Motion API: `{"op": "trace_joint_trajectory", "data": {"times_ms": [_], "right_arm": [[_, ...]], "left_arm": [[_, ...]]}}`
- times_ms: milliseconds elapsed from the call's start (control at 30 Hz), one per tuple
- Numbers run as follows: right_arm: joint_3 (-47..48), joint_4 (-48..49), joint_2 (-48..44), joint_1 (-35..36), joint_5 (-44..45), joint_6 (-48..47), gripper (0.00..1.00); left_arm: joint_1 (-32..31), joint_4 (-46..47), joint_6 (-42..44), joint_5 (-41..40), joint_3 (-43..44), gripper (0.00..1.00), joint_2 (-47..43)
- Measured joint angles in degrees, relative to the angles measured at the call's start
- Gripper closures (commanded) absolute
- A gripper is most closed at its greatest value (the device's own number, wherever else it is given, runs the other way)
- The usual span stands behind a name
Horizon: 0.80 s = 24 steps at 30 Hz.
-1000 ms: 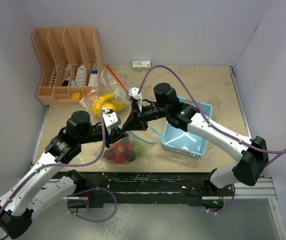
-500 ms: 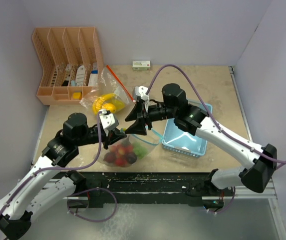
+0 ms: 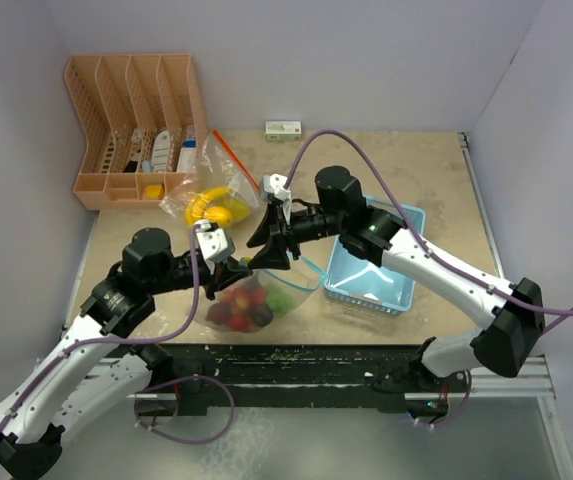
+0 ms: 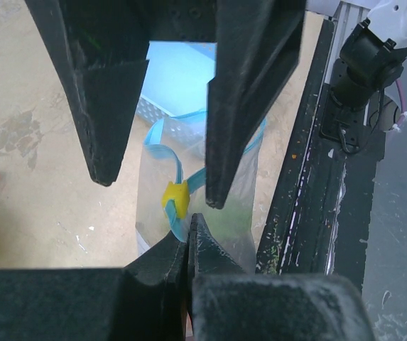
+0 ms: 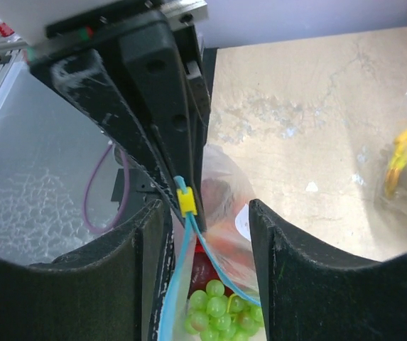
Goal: Place the food in the zip-top bag and seal the zipper
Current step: Zip the zipper food storage bag at the center of the board.
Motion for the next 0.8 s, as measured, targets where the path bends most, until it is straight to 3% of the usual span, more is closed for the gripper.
{"op": "trace_joint_trajectory", "data": {"times_ms": [100,267,400,500,633,800], "right_arm": [[0.0,0.0,1.3,-0.3,-1.0,0.1,0.60],[0.0,1.2,1.3,-0.6,-1.8,0.5,0.63],[0.0,2.2,1.3,-0.7,-2.9,0.6,0.76],[0.0,2.4,1.3,-0.7,-4.3,0.9,0.74],[0.0,2.6,1.4,-0.7,-5.8,1.0,0.62],[0.0,2.6,1.6,-0.7,-6.4,1.1,0.61]], "left_arm": [[0.0,-0.1,0.0,0.0,0.0,1.00,-0.4],[0.0,-0.4,0.0,0.0,0.0,1.00,-0.5],[0.0,-0.4,0.0,0.0,0.0,1.00,-0.5],[0.0,-0.5,0.0,0.0,0.0,1.00,-0.5],[0.0,-0.5,0.0,0.0,0.0,1.00,-0.5],[0.0,-0.5,0.0,0.0,0.0,1.00,-0.5]]}}
